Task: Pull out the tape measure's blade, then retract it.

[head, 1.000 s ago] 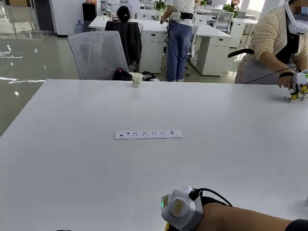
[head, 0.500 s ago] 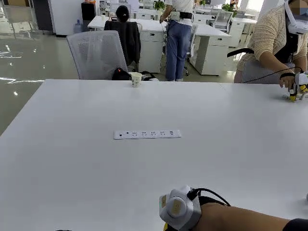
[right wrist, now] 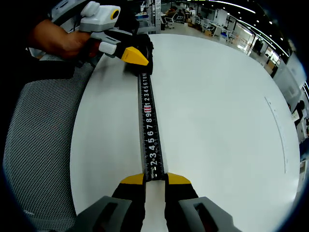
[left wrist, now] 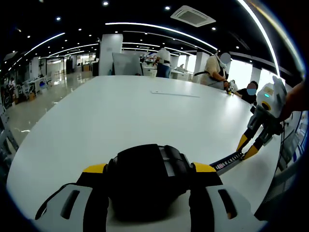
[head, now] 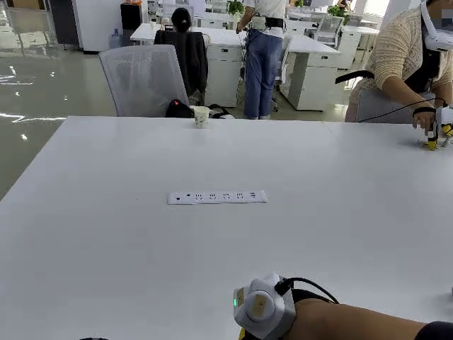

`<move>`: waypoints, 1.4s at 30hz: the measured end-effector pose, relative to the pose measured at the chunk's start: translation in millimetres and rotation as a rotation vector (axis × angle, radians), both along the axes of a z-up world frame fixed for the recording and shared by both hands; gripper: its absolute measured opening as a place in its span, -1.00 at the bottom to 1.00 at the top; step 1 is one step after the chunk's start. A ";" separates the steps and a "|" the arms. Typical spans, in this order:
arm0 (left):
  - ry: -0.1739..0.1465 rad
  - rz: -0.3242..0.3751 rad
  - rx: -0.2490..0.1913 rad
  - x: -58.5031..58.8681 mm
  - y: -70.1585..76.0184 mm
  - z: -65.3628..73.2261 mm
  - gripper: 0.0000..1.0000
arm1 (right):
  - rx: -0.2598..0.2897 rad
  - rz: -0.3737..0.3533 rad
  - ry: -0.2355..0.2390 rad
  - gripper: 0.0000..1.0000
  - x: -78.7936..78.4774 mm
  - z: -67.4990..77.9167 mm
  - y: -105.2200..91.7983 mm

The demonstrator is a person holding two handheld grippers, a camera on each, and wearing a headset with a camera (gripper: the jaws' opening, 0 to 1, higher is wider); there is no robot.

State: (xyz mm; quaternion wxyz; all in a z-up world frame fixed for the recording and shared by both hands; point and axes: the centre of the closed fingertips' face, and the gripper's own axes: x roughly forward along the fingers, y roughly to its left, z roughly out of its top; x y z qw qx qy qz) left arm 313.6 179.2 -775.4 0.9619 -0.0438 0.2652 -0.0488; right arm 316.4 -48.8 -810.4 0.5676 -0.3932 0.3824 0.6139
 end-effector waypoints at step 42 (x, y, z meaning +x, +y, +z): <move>0.003 0.002 -0.009 -0.7 -0.2 -0.8 0.25 | 0.019 0.036 -0.005 -0.78 -1.3 0.0 10.6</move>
